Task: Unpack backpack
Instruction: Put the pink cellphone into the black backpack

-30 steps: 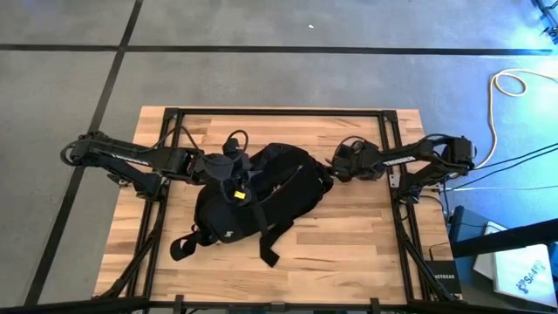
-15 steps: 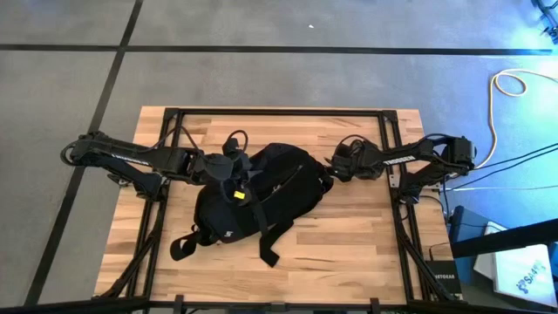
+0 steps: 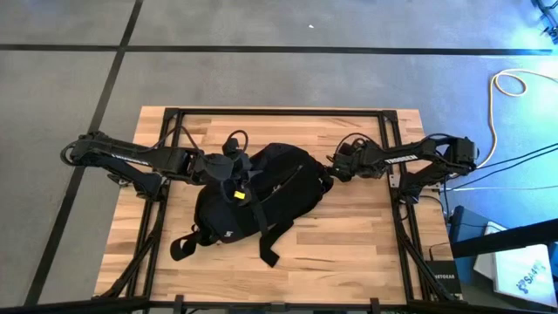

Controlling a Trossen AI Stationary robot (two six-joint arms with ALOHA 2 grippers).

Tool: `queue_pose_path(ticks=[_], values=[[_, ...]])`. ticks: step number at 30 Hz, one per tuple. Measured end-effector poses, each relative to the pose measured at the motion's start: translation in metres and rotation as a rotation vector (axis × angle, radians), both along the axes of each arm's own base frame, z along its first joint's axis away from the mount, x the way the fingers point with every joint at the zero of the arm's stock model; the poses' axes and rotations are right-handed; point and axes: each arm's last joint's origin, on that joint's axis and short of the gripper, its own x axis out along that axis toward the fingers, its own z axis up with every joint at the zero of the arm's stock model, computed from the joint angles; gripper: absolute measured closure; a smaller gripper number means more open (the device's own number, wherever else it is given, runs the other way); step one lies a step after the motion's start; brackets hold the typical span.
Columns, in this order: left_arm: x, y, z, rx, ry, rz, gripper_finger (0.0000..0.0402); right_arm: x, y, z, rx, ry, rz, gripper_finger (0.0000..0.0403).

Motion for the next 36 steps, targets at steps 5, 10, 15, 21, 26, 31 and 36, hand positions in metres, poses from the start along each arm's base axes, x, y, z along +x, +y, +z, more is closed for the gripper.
queue_pose_path(ticks=[5,10,15,21,26,31,36], values=[[0.0,0.0,0.0,0.0,0.0,0.0,0.0396,0.0,0.002,0.004,-0.032,-0.03,-0.006,0.0045],[0.0,0.0,0.0,0.0,0.0,0.0,0.0396,0.004,0.001,0.006,-0.035,-0.045,-0.007,0.0045],[0.0,0.0,0.0,0.0,0.0,0.0,0.0396,0.009,-0.001,0.002,-0.04,-0.065,0.01,0.0045],[0.0,0.0,0.0,0.0,0.0,0.0,0.0396,0.012,-0.001,-0.007,-0.009,-0.034,0.015,0.0045],[0.0,0.0,0.0,0.0,0.0,0.0,0.0396,0.02,-0.004,-0.009,-0.012,-0.009,0.016,0.0045],[0.0,0.0,0.0,0.0,0.001,0.0,0.0396,0.032,-0.007,-0.001,-0.034,-0.021,0.034,0.0045],[0.0,0.0,0.0,0.0,0.001,0.0,0.0396,0.033,-0.008,0.003,-0.024,0.027,0.056,0.0045]])
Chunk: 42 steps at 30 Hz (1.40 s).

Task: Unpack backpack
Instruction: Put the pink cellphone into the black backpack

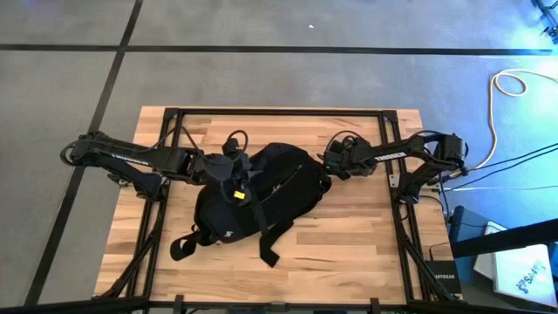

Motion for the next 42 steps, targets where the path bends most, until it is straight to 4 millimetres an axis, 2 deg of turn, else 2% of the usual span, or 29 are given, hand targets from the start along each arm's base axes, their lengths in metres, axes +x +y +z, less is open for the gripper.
queue_pose_path(ticks=[5,12,20,29,42], values=[[0.0,0.0,0.0,0.0,0.0,0.0,0.0396,-0.001,0.001,-0.004,0.028,0.046,0.022,0.0045],[0.0,0.0,0.0,0.0,0.0,0.0,0.0396,0.007,-0.002,-0.014,0.007,0.027,0.037,0.0045],[0.0,0.0,0.0,0.0,0.0,0.0,0.0396,0.007,-0.002,-0.014,0.001,0.044,0.054,0.0045],[0.0,0.0,0.0,0.0,0.001,0.0,0.0396,0.02,-0.005,-0.003,-0.04,0.047,0.092,0.0045],[0.0,0.0,0.0,0.0,0.0,0.0,0.0396,0.024,-0.008,-0.009,-0.011,0.087,0.169,0.0045]])
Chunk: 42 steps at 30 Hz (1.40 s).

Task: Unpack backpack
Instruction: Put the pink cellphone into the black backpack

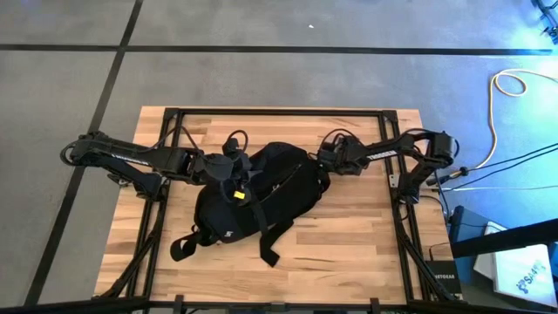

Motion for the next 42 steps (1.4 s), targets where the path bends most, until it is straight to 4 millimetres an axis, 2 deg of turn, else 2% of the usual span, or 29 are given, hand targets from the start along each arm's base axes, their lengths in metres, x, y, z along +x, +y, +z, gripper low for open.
queue_pose_path(ticks=[6,18,32,42], values=[[0.0,0.0,0.0,0.0,0.0,0.0,0.0396,0.003,-0.004,-0.012,-0.011,0.054,0.02,0.0045],[0.0,0.0,0.0,0.0,-0.001,-0.001,0.0396,0.01,-0.003,-0.002,0.029,0.055,-0.004,0.0045],[0.0,0.0,0.0,0.0,-0.001,-0.001,0.0396,0.007,-0.003,-0.004,0.042,0.092,-0.002,0.0045],[0.0,0.0,0.0,0.0,0.0,-0.001,0.0396,0.008,-0.003,-0.013,0.033,0.131,-0.005,0.0045]])
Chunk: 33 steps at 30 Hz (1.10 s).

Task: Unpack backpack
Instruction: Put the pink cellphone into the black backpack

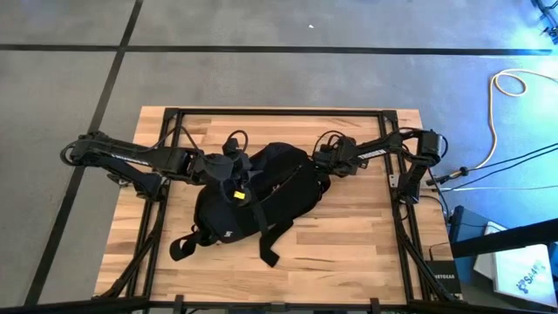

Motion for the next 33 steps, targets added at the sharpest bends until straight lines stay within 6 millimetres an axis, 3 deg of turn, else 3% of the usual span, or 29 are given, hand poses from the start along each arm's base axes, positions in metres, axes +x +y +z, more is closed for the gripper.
queue_pose_path(ticks=[19,33], values=[[0.0,0.0,0.0,0.0,0.0,0.0,0.0396,-0.008,0.0027,-0.0052,0.019,0.035,0.004,0.0045],[0.0,0.0,0.0,0.0,0.0,0.0,0.0396,-0.0095,0.0029,-0.0056,0.037,0.089,0.052,0.0087]])
